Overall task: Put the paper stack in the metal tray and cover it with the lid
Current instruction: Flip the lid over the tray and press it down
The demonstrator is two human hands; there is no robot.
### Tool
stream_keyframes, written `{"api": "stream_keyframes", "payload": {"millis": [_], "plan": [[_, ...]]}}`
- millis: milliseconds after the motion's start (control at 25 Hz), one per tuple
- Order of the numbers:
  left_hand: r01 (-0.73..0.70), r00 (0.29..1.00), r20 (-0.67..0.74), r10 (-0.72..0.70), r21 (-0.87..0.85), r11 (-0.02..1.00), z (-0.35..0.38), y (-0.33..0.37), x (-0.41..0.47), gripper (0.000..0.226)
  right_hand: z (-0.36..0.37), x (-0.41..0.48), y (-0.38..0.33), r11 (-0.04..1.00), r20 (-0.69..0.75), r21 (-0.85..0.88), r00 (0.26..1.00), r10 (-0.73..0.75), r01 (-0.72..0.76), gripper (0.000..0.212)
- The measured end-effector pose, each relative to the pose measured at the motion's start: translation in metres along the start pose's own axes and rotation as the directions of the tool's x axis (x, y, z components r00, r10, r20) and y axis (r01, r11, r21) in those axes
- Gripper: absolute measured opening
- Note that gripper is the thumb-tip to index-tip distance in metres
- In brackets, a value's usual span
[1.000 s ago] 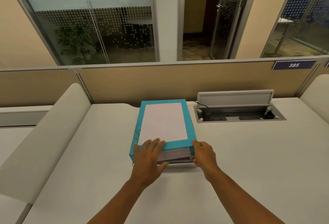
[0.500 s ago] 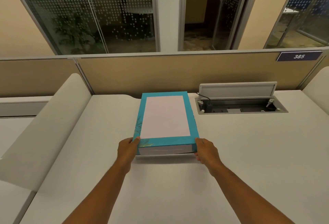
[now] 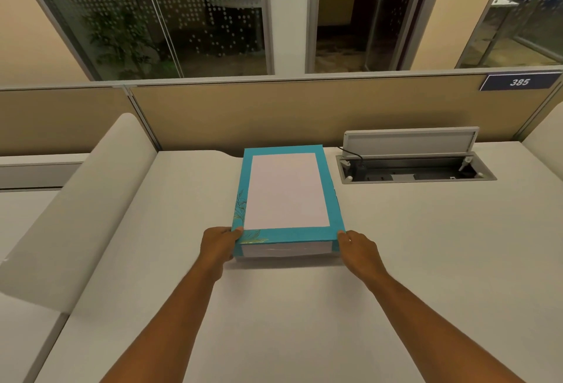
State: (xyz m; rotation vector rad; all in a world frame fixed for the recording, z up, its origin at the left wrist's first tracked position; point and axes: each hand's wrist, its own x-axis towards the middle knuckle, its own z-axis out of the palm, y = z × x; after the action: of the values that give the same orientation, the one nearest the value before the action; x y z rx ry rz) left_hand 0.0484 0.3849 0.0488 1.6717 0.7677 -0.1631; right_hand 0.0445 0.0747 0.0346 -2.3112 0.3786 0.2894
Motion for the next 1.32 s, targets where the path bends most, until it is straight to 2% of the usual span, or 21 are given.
{"api": "stream_keyframes", "payload": {"millis": [200, 280, 360, 440, 520, 680, 880, 1160, 1320], "plan": [[0.057, 0.998, 0.018, -0.057, 0.017, 0.998, -0.004, -0.003, 0.005, 0.013, 0.002, 0.004, 0.004, 1.000, 0.018, -0.028, 1.000, 0.014, -0.014, 0.040], [0.018, 1.000, 0.008, -0.019, 0.063, 0.998, 0.002, 0.001, 0.006, 0.029, 0.004, 0.004, 0.001, 1.000, -0.013, 0.005, 1.000, 0.014, -0.014, 0.040], [-0.094, 0.994, -0.026, 0.102, 0.208, 0.974, 0.008, 0.012, 0.010, 0.055, 0.005, 0.003, -0.007, 0.999, -0.075, -0.028, 0.997, -0.022, 0.020, 0.049], [-0.262, 0.955, -0.013, 0.297, 0.439, 0.860, 0.017, 0.029, 0.025, 0.069, 0.007, 0.004, -0.016, 0.984, -0.131, -0.146, 0.984, -0.123, 0.103, 0.060], [-0.393, 0.901, 0.097, 0.423, 0.593, 0.702, 0.028, 0.048, 0.042, 0.072, 0.013, 0.007, -0.024, 0.935, -0.132, -0.291, 0.960, -0.247, 0.200, 0.068], [-0.494, 0.858, 0.329, 0.395, 0.741, 0.455, 0.049, 0.085, 0.084, 0.074, 0.028, 0.025, -0.040, 0.838, -0.058, -0.473, 0.939, -0.338, 0.272, 0.077], [-0.522, 0.843, 0.434, 0.317, 0.803, 0.288, 0.067, 0.099, 0.127, 0.079, 0.043, 0.060, -0.054, 0.791, 0.006, -0.547, 0.946, -0.324, 0.274, 0.083], [-0.526, 0.835, 0.405, 0.373, 0.788, 0.321, 0.074, 0.086, 0.145, 0.081, 0.057, 0.075, -0.041, 0.768, -0.004, -0.580, 0.942, -0.337, 0.272, 0.087], [-0.522, 0.833, 0.401, 0.381, 0.797, 0.305, 0.077, 0.083, 0.147, 0.080, 0.062, 0.077, -0.037, 0.769, 0.001, -0.580, 0.944, -0.330, 0.269, 0.086]]}}
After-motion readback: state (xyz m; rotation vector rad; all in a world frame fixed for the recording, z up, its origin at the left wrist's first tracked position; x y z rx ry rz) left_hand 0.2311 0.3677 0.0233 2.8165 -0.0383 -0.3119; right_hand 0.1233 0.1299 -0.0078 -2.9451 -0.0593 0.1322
